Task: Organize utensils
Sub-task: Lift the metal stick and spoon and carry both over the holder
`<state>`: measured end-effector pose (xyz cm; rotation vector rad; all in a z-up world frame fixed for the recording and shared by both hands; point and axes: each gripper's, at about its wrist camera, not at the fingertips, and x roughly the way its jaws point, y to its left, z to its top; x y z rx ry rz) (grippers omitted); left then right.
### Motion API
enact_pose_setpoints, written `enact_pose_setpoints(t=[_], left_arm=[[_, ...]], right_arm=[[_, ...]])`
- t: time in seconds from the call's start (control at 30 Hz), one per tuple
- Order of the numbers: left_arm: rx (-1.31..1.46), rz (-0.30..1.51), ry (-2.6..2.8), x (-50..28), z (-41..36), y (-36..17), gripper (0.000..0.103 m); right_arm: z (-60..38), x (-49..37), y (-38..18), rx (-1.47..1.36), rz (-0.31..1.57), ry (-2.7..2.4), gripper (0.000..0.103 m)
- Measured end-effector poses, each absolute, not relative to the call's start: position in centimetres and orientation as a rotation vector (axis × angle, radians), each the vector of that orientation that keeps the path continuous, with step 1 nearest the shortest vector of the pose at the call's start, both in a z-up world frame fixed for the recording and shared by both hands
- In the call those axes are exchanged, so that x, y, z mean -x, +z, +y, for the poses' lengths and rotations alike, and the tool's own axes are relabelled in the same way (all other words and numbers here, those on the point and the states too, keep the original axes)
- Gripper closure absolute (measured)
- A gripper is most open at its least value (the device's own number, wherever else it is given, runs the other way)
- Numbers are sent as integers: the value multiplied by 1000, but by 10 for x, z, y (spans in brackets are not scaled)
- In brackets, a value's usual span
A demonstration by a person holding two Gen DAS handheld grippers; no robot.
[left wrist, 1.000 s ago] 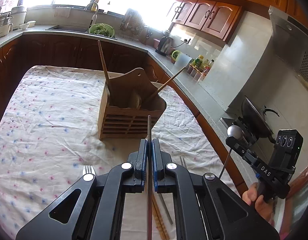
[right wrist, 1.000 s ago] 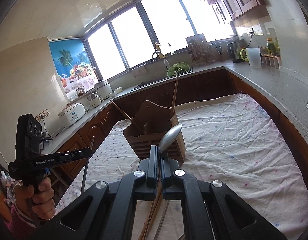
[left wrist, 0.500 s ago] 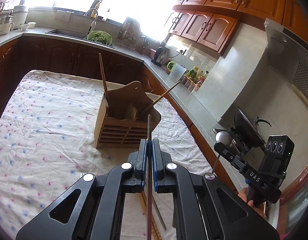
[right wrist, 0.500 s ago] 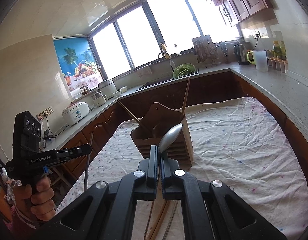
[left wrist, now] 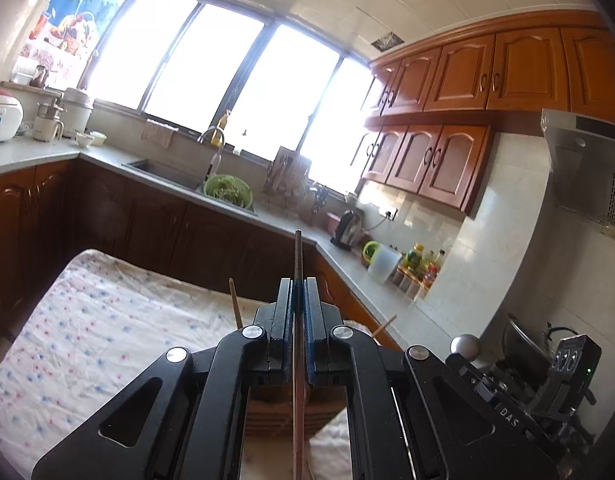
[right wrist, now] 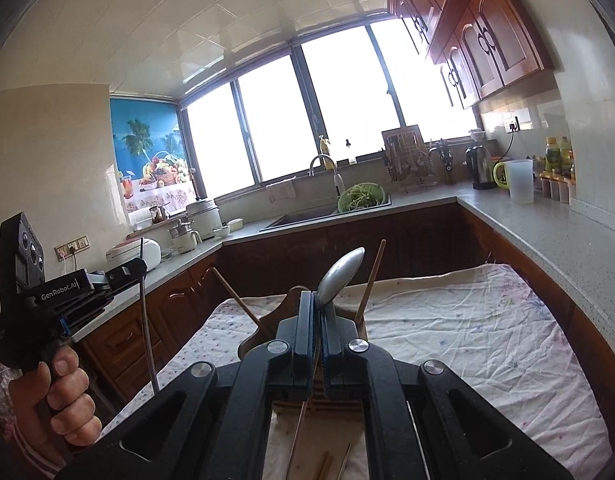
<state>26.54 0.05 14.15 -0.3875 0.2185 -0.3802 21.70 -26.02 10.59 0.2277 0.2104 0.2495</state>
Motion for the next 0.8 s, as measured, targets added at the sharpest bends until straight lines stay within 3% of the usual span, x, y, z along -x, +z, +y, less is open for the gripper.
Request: enact_pose_setpoints(t=[0.43,0.8], left_arm=[[327,2,-216,-345,-17,145,99],[255,52,-193,-366,-40,92,99]], right_arm=[[-265,-290,117,-233,20,158,100],[-235,-309,67,-147,-11,136,101]])
